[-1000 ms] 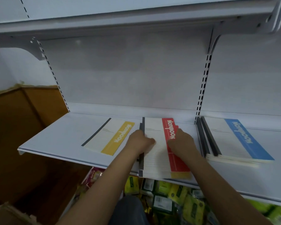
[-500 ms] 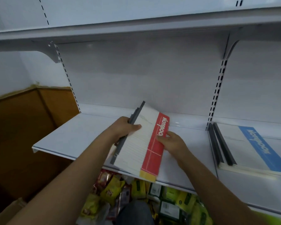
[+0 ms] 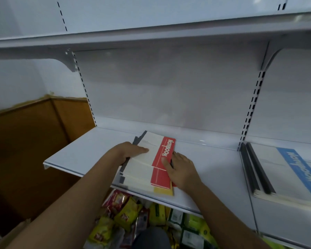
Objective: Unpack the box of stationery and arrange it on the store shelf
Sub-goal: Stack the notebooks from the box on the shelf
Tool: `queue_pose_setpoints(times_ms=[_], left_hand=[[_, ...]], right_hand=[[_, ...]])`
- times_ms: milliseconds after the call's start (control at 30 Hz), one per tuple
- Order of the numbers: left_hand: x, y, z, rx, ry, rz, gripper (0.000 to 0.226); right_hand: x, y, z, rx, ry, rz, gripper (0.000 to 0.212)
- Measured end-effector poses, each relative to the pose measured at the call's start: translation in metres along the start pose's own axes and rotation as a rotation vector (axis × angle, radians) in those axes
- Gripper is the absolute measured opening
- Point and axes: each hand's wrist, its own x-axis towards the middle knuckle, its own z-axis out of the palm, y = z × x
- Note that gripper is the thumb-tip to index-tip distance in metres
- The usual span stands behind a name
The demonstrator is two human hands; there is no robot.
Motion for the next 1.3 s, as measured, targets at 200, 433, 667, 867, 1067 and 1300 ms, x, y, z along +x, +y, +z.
queue_pose_setpoints(times_ms=[200,433,667,867,1067,1300], left_hand=[[-0.029,0.007,0.016,-0.478,-0.014,0.35,0.038],[-0.073,0.053,0.049,-0.53,0.032,0.804,0.042],[-0.05,0.009,0.104,-0.494,0.015,0.672,0.054],[-0.049,-0.01,0.118,-0.482,-0.134,0.615,0.064],[-0.04,-0.025,0.119,-0.363,-0.14,0.668,0.058],[-0.082,0.037,0.143,-0.234,-0.233,0.73,0.049]], right_hand=[[-0.007,-0.013,-0.055,0.753,0.02,0.133,0.028],[-0.014,-0.034,-0.149,0.78,0.357,0.034,0.019],[-0.035,0.006,-0.109,1.108,0.389,0.137,0.025],[-0.038,0.009,-0.075,1.054,0.34,0.21,0.027],[-0.042,0.014,-0.081,0.859,0.348,0.226,0.012],[-0.064,0.039,-0.148,0.548,0.546,0.335,0.023]])
